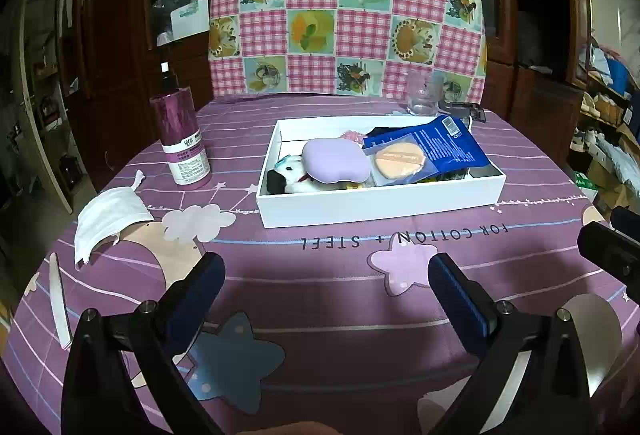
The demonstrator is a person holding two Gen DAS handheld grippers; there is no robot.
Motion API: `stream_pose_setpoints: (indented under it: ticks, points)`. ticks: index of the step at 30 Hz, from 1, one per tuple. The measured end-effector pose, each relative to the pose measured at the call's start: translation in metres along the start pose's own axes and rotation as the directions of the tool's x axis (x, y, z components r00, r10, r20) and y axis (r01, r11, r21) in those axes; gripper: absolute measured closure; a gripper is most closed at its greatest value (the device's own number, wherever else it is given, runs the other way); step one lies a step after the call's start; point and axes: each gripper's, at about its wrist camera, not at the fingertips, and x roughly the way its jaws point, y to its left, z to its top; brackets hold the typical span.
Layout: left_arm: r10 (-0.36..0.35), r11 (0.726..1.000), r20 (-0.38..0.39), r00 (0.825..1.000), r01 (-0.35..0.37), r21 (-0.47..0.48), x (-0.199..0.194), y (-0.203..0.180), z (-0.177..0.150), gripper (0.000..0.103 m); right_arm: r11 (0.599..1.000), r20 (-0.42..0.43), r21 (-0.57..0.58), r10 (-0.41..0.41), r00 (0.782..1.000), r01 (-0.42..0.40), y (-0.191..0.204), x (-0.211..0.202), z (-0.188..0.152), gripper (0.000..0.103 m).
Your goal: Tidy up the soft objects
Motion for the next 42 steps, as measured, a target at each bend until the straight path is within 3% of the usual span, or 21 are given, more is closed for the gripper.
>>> stream_pose_setpoints:
  ticks: [42]
  points:
    - [0.006,1.000,-0.031,1.000,-0.007,-0.011,0.0060,0.0010,-0.0008,0.000,1.000,-0.015,0.000,-0.011,1.000,0.011,-0.0010,0.0033,-0.0001,0.005]
